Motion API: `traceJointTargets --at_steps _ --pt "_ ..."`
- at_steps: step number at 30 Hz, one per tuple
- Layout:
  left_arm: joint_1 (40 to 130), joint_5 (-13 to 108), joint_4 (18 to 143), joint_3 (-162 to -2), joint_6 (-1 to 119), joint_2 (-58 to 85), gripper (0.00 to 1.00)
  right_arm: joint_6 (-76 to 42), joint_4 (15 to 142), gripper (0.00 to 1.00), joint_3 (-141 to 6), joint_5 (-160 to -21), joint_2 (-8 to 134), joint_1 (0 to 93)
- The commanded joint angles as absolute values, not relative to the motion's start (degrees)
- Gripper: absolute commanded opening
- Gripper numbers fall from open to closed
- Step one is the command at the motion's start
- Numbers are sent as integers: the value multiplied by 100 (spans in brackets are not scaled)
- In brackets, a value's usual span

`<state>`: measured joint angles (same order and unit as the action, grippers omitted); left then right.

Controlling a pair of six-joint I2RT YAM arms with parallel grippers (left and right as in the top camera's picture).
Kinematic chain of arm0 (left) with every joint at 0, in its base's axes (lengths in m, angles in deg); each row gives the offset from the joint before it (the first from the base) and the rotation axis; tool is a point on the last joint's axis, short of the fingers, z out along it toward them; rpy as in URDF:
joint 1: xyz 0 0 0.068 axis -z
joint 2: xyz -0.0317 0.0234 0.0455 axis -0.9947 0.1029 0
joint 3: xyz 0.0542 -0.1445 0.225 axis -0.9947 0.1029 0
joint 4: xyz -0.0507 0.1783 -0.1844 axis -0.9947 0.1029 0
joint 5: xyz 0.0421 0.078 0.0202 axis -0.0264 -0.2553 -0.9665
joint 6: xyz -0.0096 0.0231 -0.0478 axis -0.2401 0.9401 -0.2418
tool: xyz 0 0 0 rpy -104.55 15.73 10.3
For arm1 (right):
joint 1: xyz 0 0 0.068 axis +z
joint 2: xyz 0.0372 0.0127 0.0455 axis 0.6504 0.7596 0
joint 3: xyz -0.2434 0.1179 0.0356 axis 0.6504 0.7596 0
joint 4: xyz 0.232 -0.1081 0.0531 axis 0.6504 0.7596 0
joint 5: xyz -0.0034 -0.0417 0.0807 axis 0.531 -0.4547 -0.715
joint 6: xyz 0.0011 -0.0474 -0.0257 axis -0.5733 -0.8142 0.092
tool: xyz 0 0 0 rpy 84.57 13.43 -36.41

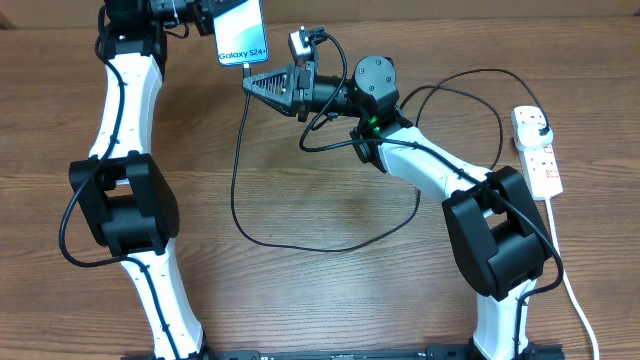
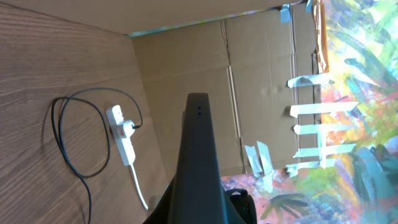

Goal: Plug charger to phone and switch on socket

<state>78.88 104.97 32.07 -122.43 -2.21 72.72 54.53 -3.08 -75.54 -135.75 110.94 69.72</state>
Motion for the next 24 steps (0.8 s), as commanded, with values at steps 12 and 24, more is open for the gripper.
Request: traceJointTargets --at_steps 12,24 --pt "8024 10838 3163 -12361 -560 7226 4 5438 -622 4 -7646 -13248 11121 6937" --pt "8083 10812 3122 -12363 -606 7226 4 5416 -622 4 -7646 -13243 11121 6937"
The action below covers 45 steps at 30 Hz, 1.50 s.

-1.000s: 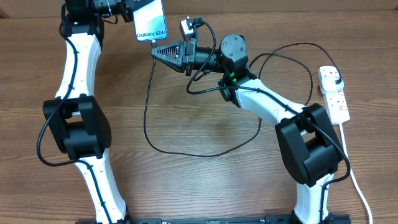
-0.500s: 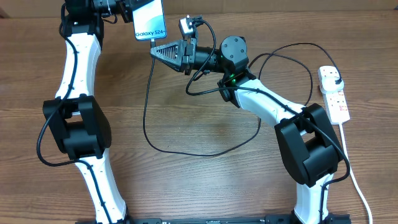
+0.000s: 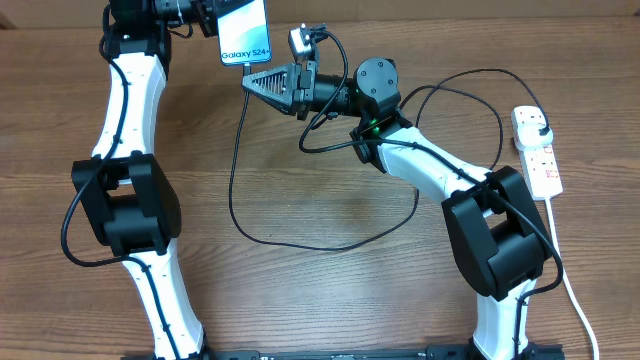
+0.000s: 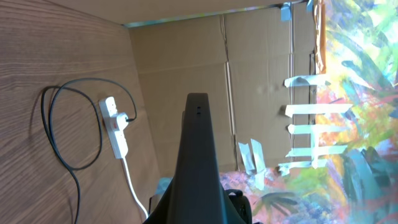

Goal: Plug charger to phone and switch on socket

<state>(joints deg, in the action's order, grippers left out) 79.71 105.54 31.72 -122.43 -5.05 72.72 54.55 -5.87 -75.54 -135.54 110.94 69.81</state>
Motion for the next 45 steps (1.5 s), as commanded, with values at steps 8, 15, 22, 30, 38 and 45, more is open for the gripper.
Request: traceJointTargets --at_steps 8,15,22,30,38,45 --pt "8111 10875 2879 -12361 -687 7226 4 5416 -620 4 -7646 -13239 11121 6937" --pt "8122 11011 2691 -12361 -693 7226 4 5256 -445 4 -7646 -13237 11121 6935" --pt "8157 11013 2691 -12361 -709 7226 4 5108 -196 4 -7646 -13239 11121 6874" --pt "8179 11011 2691 -12361 -580 7226 4 5158 -321 4 -7646 -13239 11121 6782" --pt "8188 11013 2691 -12361 -344 7226 4 5158 -343 4 -7648 -13191 11121 6782" --pt "8190 11015 2689 -12361 -328 7226 5 5153 -343 4 -7648 -13090 11121 6782"
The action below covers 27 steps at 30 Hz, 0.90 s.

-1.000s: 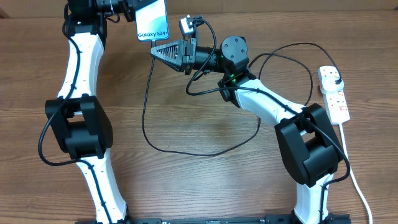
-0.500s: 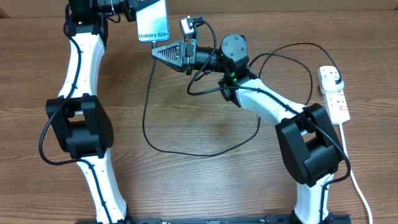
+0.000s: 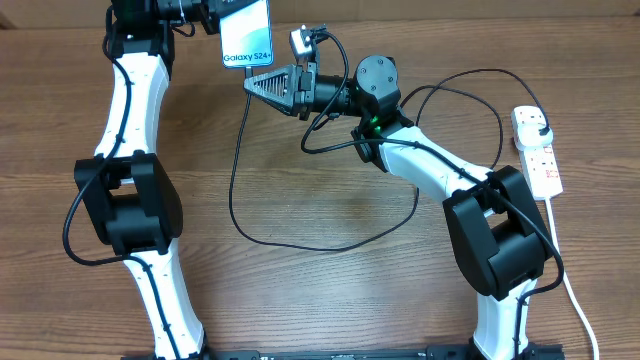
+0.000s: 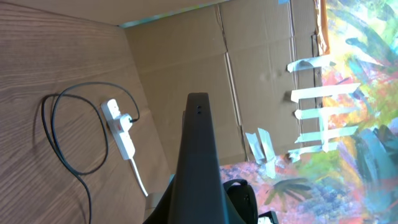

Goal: Plug charger to phone and switch on socket

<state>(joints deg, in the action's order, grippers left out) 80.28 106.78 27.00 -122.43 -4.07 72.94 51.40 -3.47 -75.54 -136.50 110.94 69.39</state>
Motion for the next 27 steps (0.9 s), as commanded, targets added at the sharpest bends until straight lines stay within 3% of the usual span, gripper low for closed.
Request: traceJointTargets --at_steps 1,27 --pt "8190 11013 2691 -12361 -285 7226 4 5153 -343 4 -7646 -13084 11121 6782" --pt "8188 11015 2693 -12361 -191 7226 4 5156 -338 4 -7648 -12961 11121 6782"
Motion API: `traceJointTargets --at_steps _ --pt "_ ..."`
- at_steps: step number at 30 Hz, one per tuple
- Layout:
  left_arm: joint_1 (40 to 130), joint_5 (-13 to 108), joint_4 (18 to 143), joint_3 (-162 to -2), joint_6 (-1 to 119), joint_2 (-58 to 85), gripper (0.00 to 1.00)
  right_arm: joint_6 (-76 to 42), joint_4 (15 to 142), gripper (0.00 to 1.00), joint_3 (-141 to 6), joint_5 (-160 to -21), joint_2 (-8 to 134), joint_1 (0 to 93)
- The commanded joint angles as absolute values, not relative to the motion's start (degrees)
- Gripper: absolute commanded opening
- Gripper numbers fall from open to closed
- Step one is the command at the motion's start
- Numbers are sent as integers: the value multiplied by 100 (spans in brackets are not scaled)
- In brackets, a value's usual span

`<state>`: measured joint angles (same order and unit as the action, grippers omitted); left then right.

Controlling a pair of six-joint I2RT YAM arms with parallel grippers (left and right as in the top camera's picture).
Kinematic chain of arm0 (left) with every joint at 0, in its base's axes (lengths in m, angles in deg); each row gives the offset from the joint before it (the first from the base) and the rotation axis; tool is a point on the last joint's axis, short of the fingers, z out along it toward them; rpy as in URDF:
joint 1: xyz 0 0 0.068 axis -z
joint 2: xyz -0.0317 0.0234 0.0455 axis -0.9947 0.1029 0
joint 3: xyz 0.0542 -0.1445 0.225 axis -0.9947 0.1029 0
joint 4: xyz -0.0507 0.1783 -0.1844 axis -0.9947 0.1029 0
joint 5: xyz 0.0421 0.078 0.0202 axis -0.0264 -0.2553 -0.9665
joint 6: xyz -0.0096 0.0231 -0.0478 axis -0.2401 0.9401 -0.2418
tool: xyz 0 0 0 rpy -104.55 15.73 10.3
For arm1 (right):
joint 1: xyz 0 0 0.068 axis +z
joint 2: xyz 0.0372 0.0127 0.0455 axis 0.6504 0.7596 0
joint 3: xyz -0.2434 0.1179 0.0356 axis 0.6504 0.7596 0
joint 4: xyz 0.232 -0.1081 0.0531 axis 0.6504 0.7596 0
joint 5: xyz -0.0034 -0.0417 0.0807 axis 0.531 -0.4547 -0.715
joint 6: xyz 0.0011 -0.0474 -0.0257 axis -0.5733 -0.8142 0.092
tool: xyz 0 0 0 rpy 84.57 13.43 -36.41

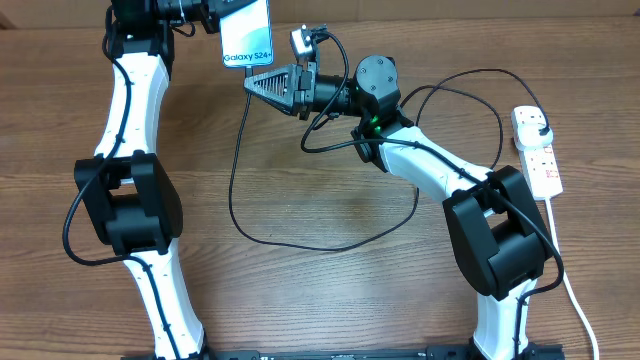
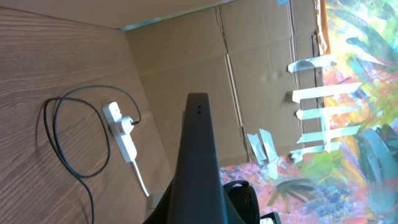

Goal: Plug charger to phone and switch on socket

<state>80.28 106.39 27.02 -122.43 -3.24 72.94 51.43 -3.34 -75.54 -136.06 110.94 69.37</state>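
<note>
My left gripper (image 1: 215, 18) is shut on the phone (image 1: 246, 38), held off the table at the far left with its lit "Galaxy S24+" screen facing up. In the left wrist view the phone (image 2: 198, 162) shows edge-on as a dark slab. My right gripper (image 1: 250, 83) reaches in from the right. Its fingertips meet on the black charger cable (image 1: 238, 150) just under the phone's lower edge. The connector itself is too small to make out. The cable loops over the table to the white socket strip (image 1: 538, 152), where its plug (image 1: 537, 124) sits.
The cable's loop (image 1: 320, 243) lies across the middle of the wooden table (image 1: 320, 300). In the left wrist view the strip (image 2: 122, 133) and the cable loop (image 2: 59, 146) lie on the table. Cardboard walls (image 2: 186, 68) with tape stand behind the table.
At first my left gripper held the phone a little further left, with my right gripper's tips on the cable below it. The phone then stood slightly further right, closer over the fingertips. It has stayed there since, and my right gripper has kept its place.
</note>
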Motion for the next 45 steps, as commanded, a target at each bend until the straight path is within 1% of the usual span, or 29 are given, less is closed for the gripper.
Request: traceJointTargets --at_steps 1,2,7,10,14,15,17,18,21,22,28,32,38,42,45 --pt "8188 11015 2691 -12361 -191 7226 5 5153 -338 4 -7648 -12966 11121 6782" --pt "8188 11013 2693 -12361 -193 7226 4 5153 -338 5 -7648 -12968 11121 6782" --pt "8148 11013 2695 -12361 -193 7226 4 5151 -340 19 -7646 -13005 11121 6782" --pt "8085 11006 2695 -12361 -191 7226 4 5153 -340 29 -7648 -13012 11121 6782" --pt "7974 11013 2695 -12361 -186 7226 4 5151 -347 52 -7646 -13051 11121 6782" --pt "7950 11013 2695 -12361 -186 7226 4 5149 -349 61 -7648 -13071 11121 6782" --pt "7899 11013 2695 -12361 -186 7226 4 5132 -378 74 -7646 -13112 11121 6782" --pt "7875 11013 2695 -12361 -184 7226 4 5129 -408 82 -7648 -13134 11121 6782" --pt "7810 11013 2695 -12361 -186 7226 4 5129 -498 97 -7646 -13158 11121 6782" --pt "7797 11013 2698 -12361 -186 7226 4 5129 -498 100 -7646 -13156 11121 6775" --pt "7744 11013 2717 -12361 -188 7226 4 5118 -222 100 -7646 -13265 11121 6596" --pt "7731 11013 2719 -12361 -191 7226 4 4858 400 100 -7646 -13414 11121 6406" --pt "7731 11013 2717 -12361 -188 7226 4 3932 2208 100 -7644 -13597 11121 6139" --pt "7731 11013 2719 -12361 -186 7226 4 3014 3596 100 -7642 -13604 11121 6010" --pt "7731 11013 2719 -12359 -94 7226 4 2380 4617 98 -7642 -13453 11121 5947"
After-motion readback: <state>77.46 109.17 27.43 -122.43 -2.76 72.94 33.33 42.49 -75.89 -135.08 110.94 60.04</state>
